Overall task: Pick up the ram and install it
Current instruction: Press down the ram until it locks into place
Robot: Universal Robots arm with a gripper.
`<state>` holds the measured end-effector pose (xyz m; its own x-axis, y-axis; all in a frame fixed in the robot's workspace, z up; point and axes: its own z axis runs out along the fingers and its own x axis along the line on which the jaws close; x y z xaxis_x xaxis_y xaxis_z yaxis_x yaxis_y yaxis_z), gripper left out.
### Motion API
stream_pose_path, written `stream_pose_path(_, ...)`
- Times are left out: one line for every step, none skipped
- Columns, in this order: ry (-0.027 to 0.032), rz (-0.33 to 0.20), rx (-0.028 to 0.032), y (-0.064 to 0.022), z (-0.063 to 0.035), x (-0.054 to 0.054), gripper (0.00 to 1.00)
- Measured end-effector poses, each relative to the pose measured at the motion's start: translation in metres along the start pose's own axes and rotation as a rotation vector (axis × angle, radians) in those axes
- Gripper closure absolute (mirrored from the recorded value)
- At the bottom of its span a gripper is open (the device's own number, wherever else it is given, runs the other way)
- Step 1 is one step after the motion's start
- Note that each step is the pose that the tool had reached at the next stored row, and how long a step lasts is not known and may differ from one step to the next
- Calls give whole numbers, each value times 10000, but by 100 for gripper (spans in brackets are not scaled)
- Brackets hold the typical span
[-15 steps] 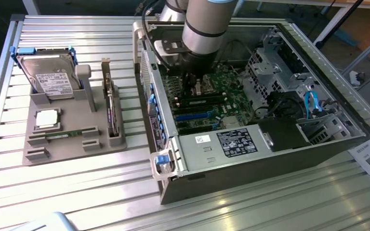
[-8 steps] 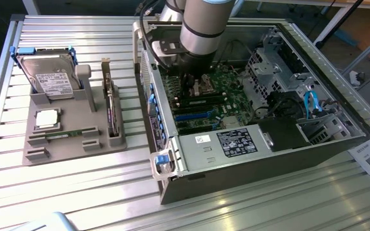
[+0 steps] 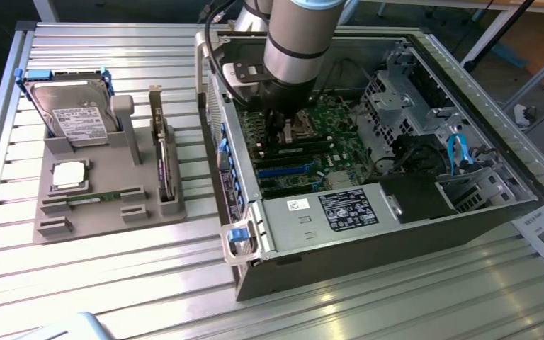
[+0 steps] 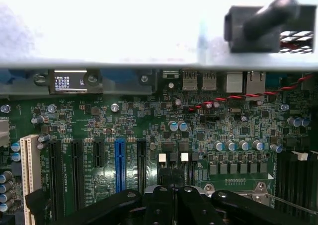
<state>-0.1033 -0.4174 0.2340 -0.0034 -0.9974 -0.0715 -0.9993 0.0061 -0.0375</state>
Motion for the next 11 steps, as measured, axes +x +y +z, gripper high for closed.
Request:
stream_pose_path(0, 0, 0, 0, 0, 0, 90)
stream_pose_path(-1, 0, 0, 0, 1, 0, 90)
stream_pose_path(-1, 0, 0, 0, 1, 0, 90)
stream_pose_path(-1, 0, 1, 0, 1, 0, 90)
stream_pose_path(-1, 0, 0, 0, 1, 0, 90)
stream_pose_path(-1, 0, 1, 1, 2, 1, 90)
stream_pose_path(-1, 1, 0, 1, 2, 1, 90)
stream_pose_path(-1, 2, 1, 1, 4, 2, 90)
stream_pose_path(-1, 1, 0, 1, 5, 4, 90)
stream_pose_path(-1, 1, 0, 1, 6, 5, 90)
stream_pose_path(-1, 1, 1, 1, 9, 7, 90)
